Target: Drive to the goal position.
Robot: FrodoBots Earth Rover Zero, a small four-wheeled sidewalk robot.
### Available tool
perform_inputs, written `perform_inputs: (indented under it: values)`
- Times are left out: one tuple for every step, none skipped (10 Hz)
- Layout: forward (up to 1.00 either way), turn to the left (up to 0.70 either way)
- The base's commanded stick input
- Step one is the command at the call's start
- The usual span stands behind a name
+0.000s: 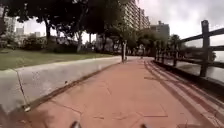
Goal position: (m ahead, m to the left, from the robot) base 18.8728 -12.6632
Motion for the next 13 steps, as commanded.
perform_inputs:
  values:
    - [0.7,0.0]
    - [0.7,0.0]
    - [0.7,0.0]
    - [0.7,0.0]
    - [0.7,0.0]
    - [0.7,0.0]
    - [0.7,0.0]
    - [0.7,0.0]
    - [0.7,0.0]
    - [0.7,0.0]
    - [0.7,0.0]
    - [0.7,0.0]
    - [0.7,-0.32]
